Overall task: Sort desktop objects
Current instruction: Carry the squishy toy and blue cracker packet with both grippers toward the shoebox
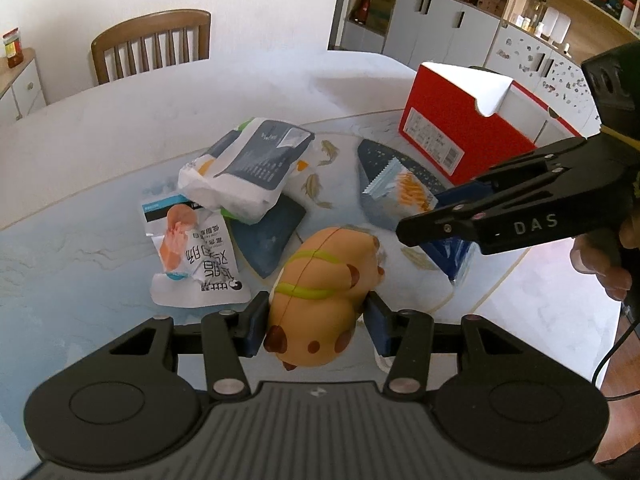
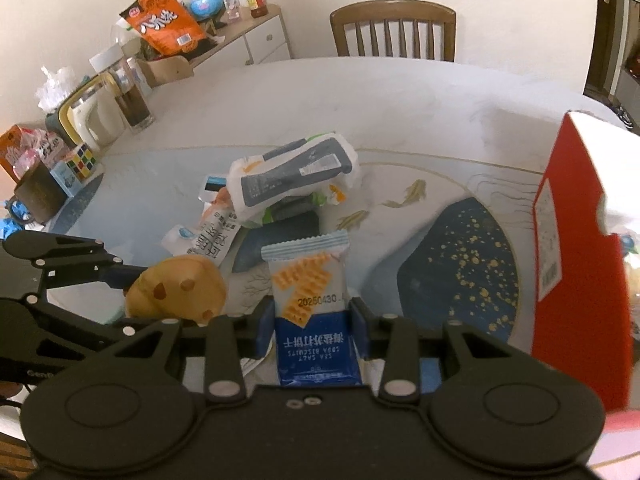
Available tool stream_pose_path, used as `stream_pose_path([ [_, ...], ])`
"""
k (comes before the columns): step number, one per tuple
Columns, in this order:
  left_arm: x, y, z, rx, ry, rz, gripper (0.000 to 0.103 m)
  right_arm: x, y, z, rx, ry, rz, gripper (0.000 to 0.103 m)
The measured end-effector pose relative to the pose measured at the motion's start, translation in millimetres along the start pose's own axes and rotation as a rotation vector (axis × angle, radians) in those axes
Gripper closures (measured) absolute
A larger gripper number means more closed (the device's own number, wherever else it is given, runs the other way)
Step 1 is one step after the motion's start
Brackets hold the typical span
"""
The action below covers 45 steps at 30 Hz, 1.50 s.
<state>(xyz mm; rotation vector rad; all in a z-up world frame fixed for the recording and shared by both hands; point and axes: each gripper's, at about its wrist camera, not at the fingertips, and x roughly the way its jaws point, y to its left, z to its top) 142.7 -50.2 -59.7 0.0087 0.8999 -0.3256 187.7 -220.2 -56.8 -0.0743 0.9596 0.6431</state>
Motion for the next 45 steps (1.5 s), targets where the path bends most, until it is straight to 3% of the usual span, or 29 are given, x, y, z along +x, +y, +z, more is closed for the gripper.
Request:
stream_pose_path([
  [9,-17.7,-16.5,15.0,0.016,-0.002,-0.003,0.054,-36.1,-1.8,-3.3,0.027,-0.036,0.002,0.065],
  [26,-51.1,-61.0,62.0,0.061,-0.048,-0.091,0.054,-111.0,-30.5,-8.6,0.127,-0.127,-0.037,0.064],
  [45,-32.4,-126.1,102.7,0.126,-0.083,-0.097,0.053,-161.4,-94.0,-16.8,0.171,-0.195,-0.094,0.064],
])
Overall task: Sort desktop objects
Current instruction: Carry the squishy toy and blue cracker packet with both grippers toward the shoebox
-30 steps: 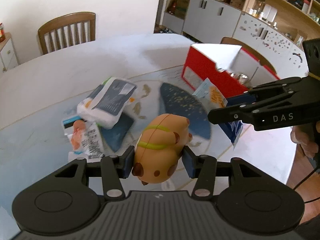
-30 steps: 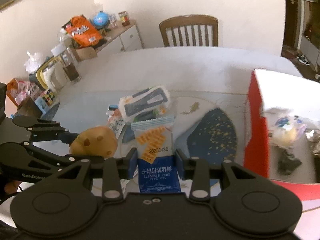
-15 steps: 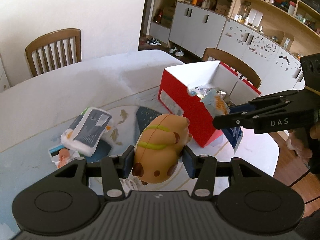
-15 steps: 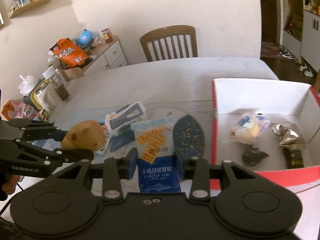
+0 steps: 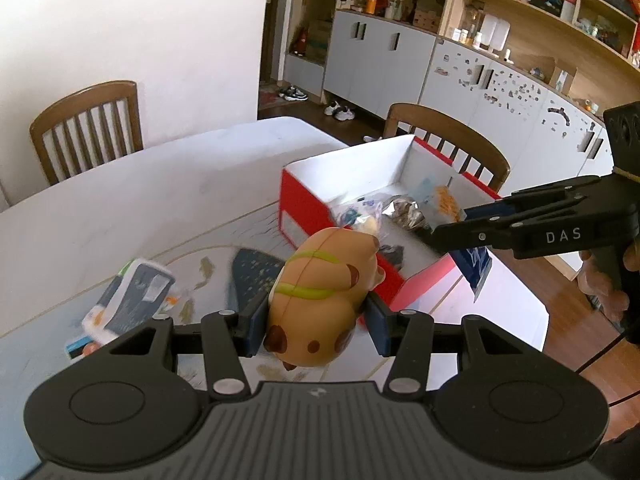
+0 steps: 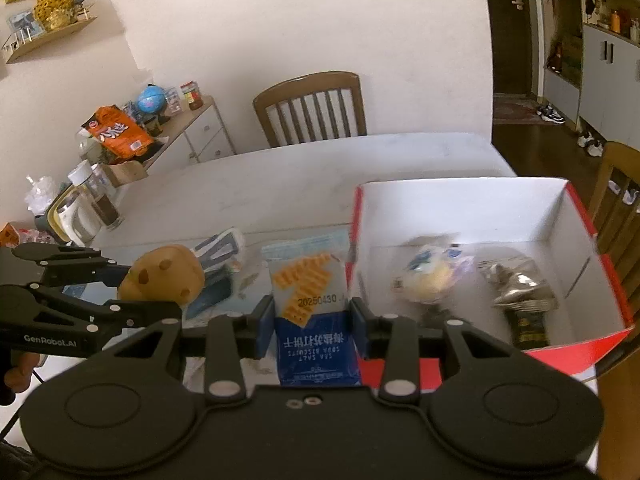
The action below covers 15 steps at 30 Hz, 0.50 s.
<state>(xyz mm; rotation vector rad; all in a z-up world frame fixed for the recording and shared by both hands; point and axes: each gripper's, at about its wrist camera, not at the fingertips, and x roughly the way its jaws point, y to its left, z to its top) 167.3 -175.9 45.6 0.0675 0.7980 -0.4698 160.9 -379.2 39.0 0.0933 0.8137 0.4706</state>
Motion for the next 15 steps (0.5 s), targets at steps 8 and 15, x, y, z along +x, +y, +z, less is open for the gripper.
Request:
stream_pose_path([
  [8,31.0,-33.2,25.2,0.031,0.004,-0.009,0.053,-4.9,-45.5,8.5,0.006,0.004,-0.015,0.064],
  [15,66.8,-61.9,46.4,0.056,0.024,-0.015,0.053,-6.1,-84.6,17.7,0.006,0.007,-0.030,0.064],
])
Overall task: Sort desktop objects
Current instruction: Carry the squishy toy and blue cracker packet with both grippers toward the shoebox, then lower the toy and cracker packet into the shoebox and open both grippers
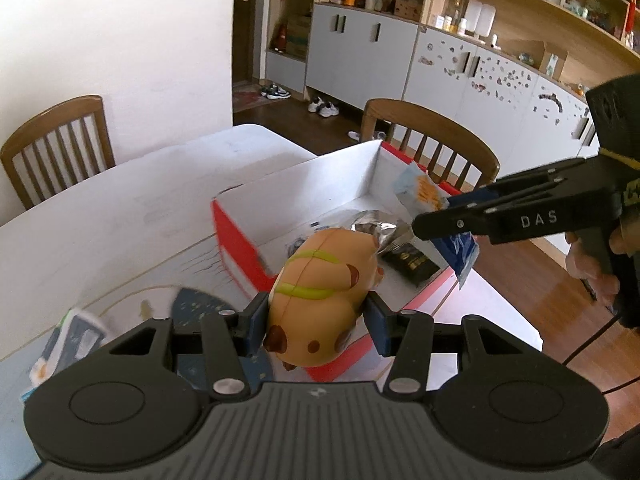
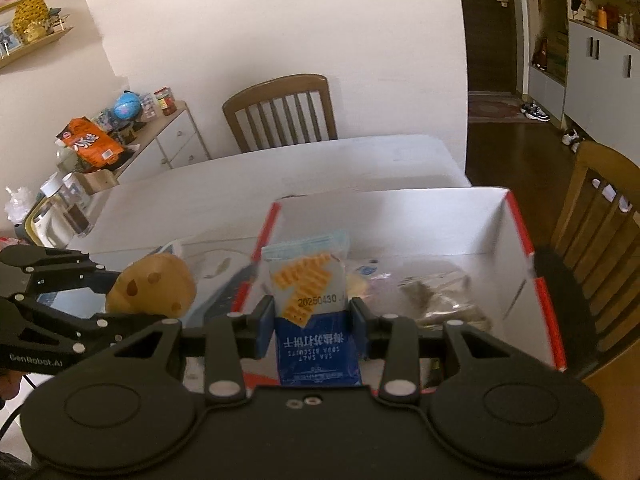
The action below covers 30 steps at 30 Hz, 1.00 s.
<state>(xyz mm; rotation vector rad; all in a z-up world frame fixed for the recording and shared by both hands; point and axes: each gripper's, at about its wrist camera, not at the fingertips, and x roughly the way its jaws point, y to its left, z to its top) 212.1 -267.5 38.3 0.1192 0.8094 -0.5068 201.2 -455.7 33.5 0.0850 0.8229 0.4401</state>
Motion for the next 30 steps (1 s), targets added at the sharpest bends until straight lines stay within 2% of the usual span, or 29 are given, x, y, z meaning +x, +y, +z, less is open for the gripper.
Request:
stream_pose_path([
  [15,71.7,-36.6,38.0,0.068,0.090,0.004,0.053,21.1,-63.7,17.3,0.006,0.031,-0.034,0.064],
  [25,125.1,-53.6,51.7,0.155,0.222,-0.016,0.053,51.8,-85.0,30.2,-0.018,0.077,-0.047,0.064],
  [30,147.8,-60.4,57.3,0.176,0.262,-0.019,0.053,67.9,-92.6,34.6,-0.028,0.102,-0.060,0.064],
])
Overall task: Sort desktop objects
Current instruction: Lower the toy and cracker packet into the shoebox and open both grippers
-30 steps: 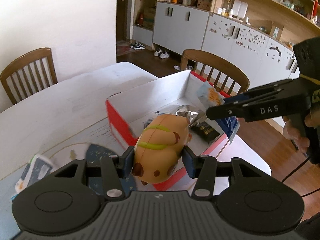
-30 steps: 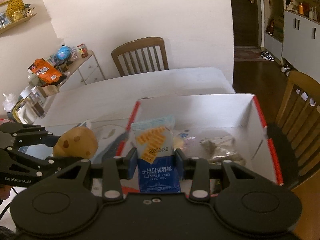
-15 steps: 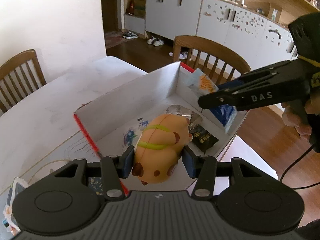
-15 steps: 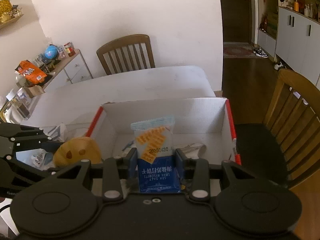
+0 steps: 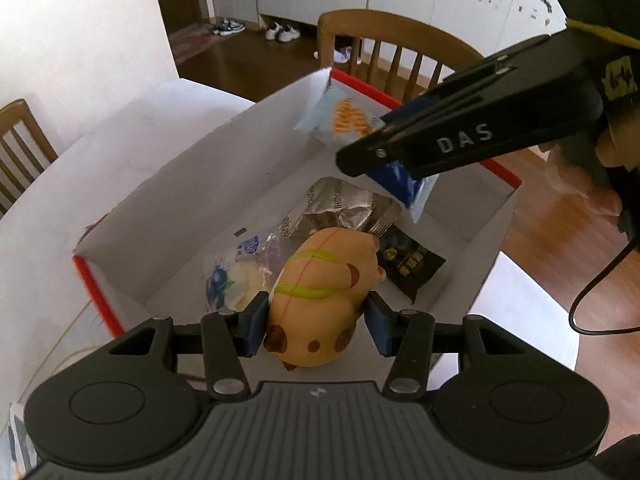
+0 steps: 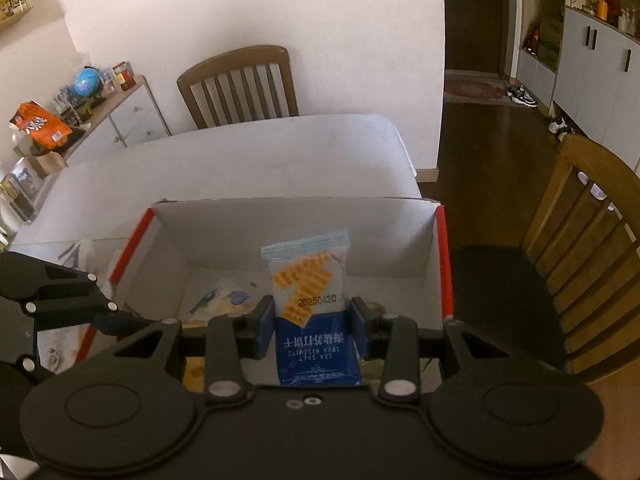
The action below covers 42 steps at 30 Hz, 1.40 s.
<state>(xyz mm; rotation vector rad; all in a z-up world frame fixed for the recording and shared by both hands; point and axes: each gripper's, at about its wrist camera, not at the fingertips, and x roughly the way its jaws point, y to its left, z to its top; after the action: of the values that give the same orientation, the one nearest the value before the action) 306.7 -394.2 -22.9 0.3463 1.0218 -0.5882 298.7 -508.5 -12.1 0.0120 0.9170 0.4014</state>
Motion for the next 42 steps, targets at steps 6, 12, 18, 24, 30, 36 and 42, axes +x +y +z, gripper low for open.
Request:
stream_pose_path([
  [6,23.6,1.9,13.5,-0.012,0.059,-0.012,0.053,20.8,-7.3,0.4,-0.006,0.047,0.004,0.064],
  [12,44.6,-1.5,18.2,-0.003,0.127,-0.040,0.053,35.5,-14.6,0.9,-0.003,0.075,-0.001,0.064],
  [18,59.9,2.3,21.2,-0.036,0.194,-0.105,0.053,45.5,-15.4,3.1,-0.009,0.095,0.014,0.064],
  [24,70.1,6.3,19.0,-0.045,0.248,-0.139,0.053,53.5,-19.1,3.0,-0.011,0.118,0.010,0.064],
  [30,74.0,7.6,20.5,-0.034,0.262,-0.152,0.052,63.6,-21.8,1.0,-0.002,0.142,0.010,0.064],
  [36,73.3,7.9,18.1,-0.021,0.251,-0.156,0.041,67.8,-21.9,0.1,-0.002,0.151,0.009,0.064],
  [42,71.0,13.5,15.6,-0.036,0.239,-0.158,0.030,67.8,-22.4,0.1,-0.001,0.150,0.008,0.062],
])
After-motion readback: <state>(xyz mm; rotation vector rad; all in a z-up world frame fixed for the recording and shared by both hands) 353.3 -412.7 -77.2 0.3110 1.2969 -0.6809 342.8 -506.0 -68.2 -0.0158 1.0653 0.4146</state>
